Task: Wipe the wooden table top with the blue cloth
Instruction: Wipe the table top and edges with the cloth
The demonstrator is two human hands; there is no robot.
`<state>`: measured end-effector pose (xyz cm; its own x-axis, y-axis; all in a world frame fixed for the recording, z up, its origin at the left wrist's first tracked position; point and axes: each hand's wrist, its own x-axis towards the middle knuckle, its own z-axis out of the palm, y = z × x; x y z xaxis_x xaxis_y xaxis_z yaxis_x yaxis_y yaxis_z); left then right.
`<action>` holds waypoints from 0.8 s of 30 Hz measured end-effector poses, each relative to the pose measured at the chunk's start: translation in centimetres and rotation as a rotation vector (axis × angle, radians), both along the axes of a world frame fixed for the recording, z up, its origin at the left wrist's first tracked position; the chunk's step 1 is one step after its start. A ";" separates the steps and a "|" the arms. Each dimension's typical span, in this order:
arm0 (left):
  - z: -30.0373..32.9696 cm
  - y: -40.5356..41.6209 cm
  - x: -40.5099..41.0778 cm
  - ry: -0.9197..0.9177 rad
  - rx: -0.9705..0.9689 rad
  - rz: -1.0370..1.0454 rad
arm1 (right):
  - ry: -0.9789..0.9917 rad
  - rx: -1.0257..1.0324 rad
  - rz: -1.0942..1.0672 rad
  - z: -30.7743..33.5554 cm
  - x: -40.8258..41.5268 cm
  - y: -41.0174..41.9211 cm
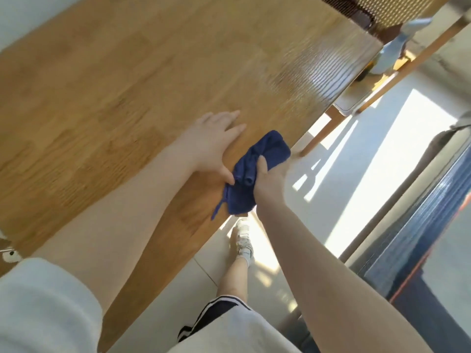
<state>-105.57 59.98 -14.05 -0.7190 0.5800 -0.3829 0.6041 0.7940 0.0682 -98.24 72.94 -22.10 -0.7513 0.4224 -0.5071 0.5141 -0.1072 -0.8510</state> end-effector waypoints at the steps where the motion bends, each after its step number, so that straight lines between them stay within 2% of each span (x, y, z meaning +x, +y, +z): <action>1: 0.1 1.0 -1.4 -0.041 -0.044 -0.031 | -0.012 -0.004 -0.001 -0.3 -0.2 0.1; 4: 0.9 4.0 -5.4 -0.131 -0.111 -0.114 | -0.021 0.050 -0.028 0.1 -3.6 3.2; 7: 1.5 6.1 -7.9 -0.105 -0.104 -0.156 | -0.007 0.162 -0.064 1.6 -9.2 8.0; 9: 1.3 7.2 -8.5 -0.085 -0.106 -0.169 | -0.083 0.167 -0.106 2.0 -12.0 10.4; 12: 0.7 8.5 -9.3 -0.075 -0.084 -0.178 | -0.125 0.192 -0.074 1.6 -11.4 9.9; 17: 0.5 9.9 -10.8 0.011 -0.134 -0.257 | -0.133 0.159 0.027 2.1 -8.6 8.0; 19: 0.4 10.3 -11.1 0.005 -0.170 -0.245 | -0.203 0.136 -0.032 2.4 -11.2 10.0; 24: -0.2 11.3 -11.9 -0.093 -0.200 -0.197 | -0.191 0.058 -0.183 1.8 -19.9 18.2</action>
<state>-117.52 71.24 -14.22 -0.5569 0.6112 -0.5624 0.7463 0.6654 -0.0158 -118.18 91.10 -20.27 -0.5529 0.5752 -0.6029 0.6421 -0.1670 -0.7482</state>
